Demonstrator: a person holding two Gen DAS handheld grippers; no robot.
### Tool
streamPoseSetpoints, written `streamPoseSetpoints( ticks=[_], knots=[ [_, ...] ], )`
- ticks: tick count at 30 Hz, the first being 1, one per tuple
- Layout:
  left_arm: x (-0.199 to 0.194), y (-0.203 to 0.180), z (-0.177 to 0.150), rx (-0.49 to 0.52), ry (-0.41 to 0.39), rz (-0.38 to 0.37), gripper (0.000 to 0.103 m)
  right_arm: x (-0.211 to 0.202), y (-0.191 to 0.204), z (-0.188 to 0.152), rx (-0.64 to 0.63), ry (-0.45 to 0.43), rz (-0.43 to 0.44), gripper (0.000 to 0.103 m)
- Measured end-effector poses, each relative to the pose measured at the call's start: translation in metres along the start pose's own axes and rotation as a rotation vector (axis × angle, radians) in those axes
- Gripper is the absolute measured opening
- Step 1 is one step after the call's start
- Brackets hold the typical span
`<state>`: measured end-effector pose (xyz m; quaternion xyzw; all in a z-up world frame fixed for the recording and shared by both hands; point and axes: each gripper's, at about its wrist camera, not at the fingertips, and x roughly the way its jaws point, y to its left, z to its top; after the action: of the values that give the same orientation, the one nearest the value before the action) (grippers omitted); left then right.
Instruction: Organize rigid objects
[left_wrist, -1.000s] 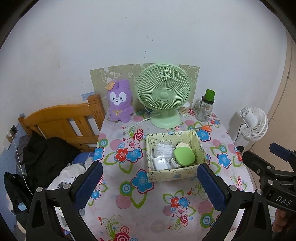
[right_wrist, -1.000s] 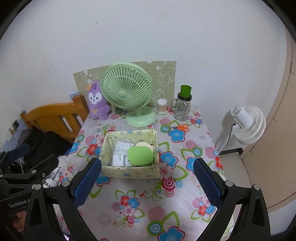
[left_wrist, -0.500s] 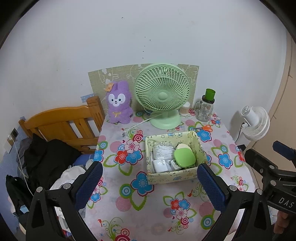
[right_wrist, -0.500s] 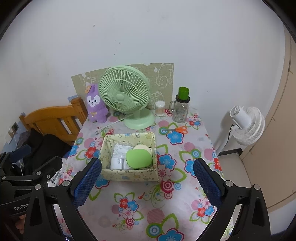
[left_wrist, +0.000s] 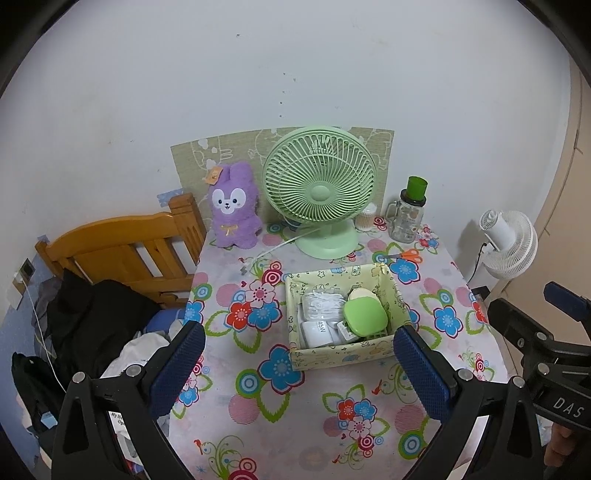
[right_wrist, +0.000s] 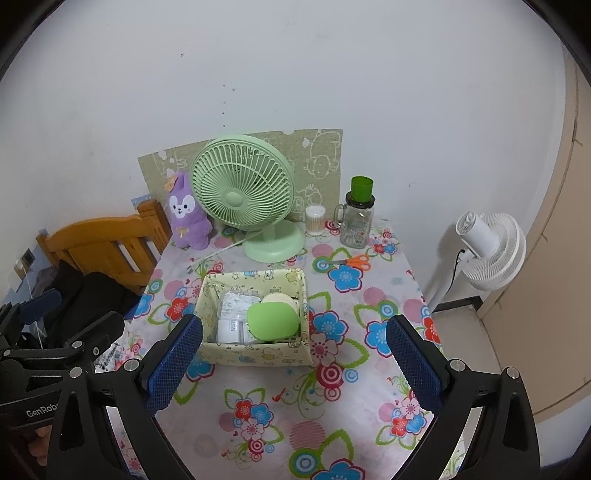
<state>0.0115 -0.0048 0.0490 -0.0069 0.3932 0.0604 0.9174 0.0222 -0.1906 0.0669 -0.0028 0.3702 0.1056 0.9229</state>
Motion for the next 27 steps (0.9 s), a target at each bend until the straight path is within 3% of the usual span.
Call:
streamPoseSetpoints(
  ticks=[27],
  knots=[
    [-0.008,0.008,0.013,-0.024,-0.009,-0.006,0.103,0.006,0.006,0.017,-0.045,0.008,-0.012,0.101]
  ],
)
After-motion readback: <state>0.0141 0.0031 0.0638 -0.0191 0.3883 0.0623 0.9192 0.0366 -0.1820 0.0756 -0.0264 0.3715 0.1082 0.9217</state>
